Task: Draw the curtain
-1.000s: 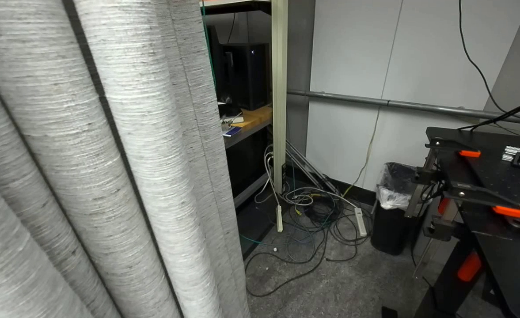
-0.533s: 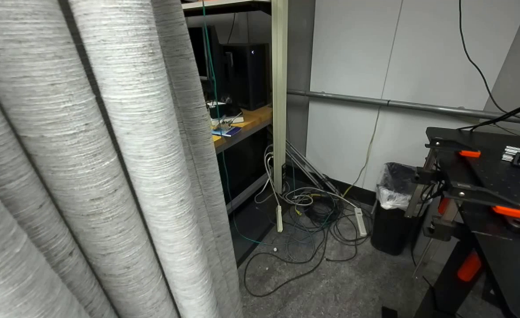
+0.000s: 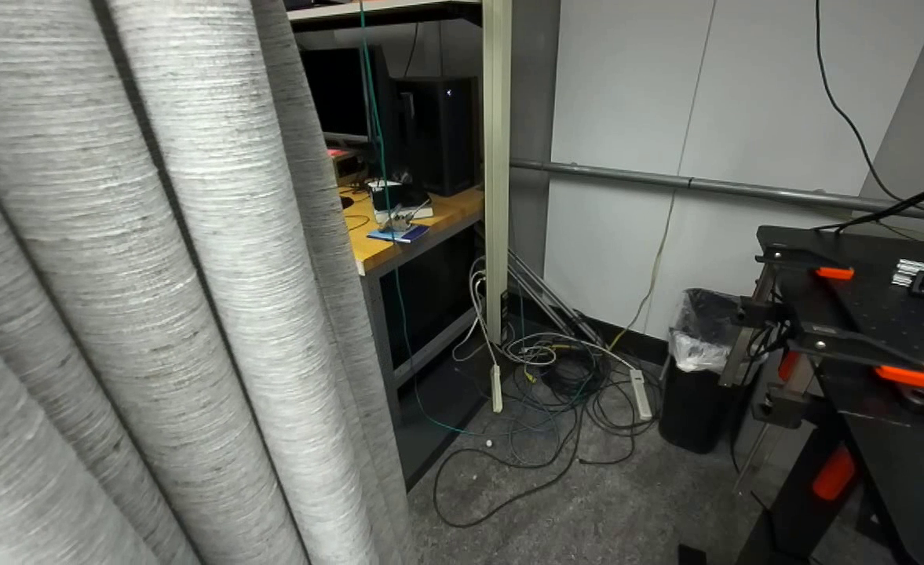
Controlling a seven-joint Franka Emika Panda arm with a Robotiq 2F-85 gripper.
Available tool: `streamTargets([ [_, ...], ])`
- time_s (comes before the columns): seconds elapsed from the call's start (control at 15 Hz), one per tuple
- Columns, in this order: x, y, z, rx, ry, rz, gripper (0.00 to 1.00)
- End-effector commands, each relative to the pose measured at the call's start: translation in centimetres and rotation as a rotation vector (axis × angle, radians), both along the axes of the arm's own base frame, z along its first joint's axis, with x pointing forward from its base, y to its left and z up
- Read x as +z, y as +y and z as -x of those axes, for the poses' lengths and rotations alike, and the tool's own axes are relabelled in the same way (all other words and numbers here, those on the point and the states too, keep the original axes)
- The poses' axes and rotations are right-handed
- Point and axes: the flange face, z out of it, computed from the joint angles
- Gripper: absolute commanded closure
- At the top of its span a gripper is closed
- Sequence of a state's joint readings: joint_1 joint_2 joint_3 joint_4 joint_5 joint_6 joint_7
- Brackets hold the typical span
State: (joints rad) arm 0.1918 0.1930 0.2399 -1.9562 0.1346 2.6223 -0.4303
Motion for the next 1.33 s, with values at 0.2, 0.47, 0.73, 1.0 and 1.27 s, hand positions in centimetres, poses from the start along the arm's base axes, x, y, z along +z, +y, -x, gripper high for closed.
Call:
streamTargets([
  [0.2, -0.06, -0.47, -1.72, -0.018, -0.019, 0.025, 1.0],
  [0.47, 0.06, -0.68, -1.72, -0.015, -0.021, 0.04, 0.99],
  [0.73, -0.37, -0.49, -1.11, 0.0, -0.015, 0.038, 0.97],
  [1.0, -0.37, -0.46, -1.1, 0.002, -0.016, 0.04, 0.97],
  [1.27, -0.37, -0.46, -1.1, 0.002, -0.016, 0.04, 0.97],
])
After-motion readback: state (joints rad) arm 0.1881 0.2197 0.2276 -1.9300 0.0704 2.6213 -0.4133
